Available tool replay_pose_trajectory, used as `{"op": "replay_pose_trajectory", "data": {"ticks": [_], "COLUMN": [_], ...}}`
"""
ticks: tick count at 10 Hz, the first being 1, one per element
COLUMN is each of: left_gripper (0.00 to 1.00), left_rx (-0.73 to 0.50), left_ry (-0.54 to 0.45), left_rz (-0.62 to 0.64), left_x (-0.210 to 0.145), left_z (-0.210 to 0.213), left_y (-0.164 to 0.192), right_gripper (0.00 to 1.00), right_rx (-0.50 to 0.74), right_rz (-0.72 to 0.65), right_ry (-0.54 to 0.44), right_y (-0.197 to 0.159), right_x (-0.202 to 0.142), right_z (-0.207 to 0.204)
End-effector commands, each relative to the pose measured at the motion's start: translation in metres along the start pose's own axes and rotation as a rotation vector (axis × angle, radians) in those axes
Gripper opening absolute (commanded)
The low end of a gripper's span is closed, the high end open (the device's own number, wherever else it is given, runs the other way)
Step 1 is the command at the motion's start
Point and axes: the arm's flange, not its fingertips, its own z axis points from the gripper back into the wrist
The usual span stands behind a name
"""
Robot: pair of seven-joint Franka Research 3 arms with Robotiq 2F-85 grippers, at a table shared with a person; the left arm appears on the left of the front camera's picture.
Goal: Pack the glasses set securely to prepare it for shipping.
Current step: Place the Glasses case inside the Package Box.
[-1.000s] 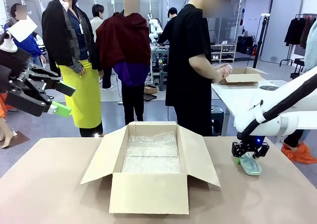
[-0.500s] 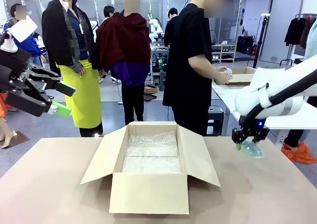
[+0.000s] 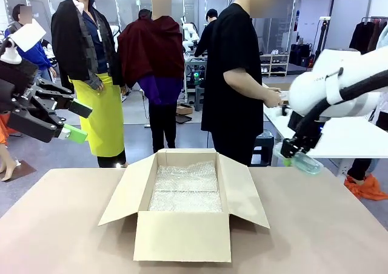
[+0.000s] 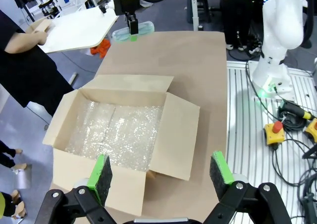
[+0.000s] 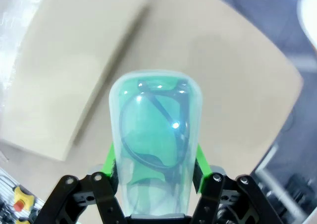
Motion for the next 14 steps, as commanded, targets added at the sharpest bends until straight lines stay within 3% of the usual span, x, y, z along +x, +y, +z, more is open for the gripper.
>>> {"op": "replay_pose_trajectory", "data": {"ticks": [1,3,5,8,14], "left_gripper": [1.0,1.0,1.0,1.0,1.0], "left_rx": [-0.016,-0.016,-0.016,-0.016,-0.016], "left_ry": [-0.013,-0.013,-0.013,-0.013,-0.013], "left_rz": [-0.016,-0.016,-0.016,-0.016,-0.016], "left_x": [0.0,0.0,0.0,0.0,0.0], "left_z": [0.001,0.001,0.001,0.001,0.001], "left_y": [0.001,0.001,0.001,0.001,0.001], "right_gripper": [0.36,0.36,0.36,0.36,0.36], "right_rx": [0.078,0.126,0.084,0.056,0.032], "right_rz": [0.393,0.6,0.711,0.839,0.862], "right_ry": [-0.003,0.009,0.047,0.051,0.048], "right_y": [0.047,0.109,0.171,0.24,0.24], "right_x": [0.029,0.07,0.116,0.155,0.181], "right_z": [0.038,0.04,0.012,-0.038,-0.162]}}
